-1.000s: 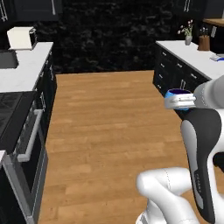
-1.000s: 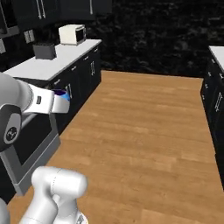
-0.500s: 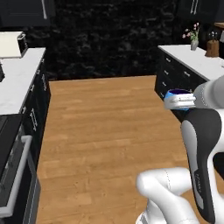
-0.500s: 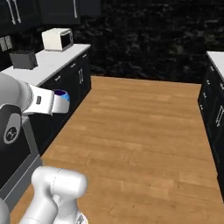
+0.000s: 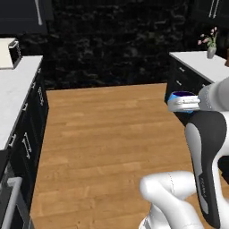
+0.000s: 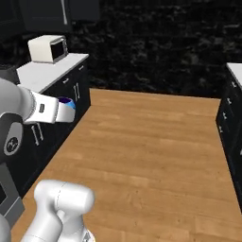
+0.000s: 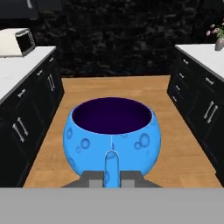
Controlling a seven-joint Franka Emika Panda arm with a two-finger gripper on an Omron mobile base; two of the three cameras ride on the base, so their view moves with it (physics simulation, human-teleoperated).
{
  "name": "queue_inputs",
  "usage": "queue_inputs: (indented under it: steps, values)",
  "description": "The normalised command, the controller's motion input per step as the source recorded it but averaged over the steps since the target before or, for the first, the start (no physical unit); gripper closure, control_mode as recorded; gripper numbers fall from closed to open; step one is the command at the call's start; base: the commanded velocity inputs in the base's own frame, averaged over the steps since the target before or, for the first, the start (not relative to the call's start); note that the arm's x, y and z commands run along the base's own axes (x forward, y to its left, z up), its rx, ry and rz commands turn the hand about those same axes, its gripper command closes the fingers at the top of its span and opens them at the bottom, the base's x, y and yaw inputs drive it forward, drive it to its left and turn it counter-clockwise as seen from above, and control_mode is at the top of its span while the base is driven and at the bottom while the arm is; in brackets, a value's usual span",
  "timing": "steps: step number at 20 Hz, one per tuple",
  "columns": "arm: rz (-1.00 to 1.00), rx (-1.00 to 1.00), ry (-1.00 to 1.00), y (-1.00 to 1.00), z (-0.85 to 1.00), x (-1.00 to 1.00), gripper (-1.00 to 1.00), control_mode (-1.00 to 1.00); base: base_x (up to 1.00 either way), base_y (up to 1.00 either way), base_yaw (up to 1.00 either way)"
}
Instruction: Gather all objects into one cabinet and sort the glasses and bowls to opposite sides.
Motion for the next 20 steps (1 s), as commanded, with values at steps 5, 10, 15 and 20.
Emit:
queue_inputs:
  steps: [5,10,15,20]
  values:
    - [0.00,0.00,0.00,0.00,0.00,0.00,1.00,1.00,1.00,0.00,0.00]
    - [0.00,0.00,0.00,0.00,0.00,0.00,1.00,1.00,1.00,0.00,0.00]
    - [0.00,0.00,0.00,0.00,0.00,0.00,1.00,1.00,1.00,0.00,0.00]
    - [0.00,0.00,0.00,0.00,0.00,0.00,1.00,1.00,1.00,0.00,0.00]
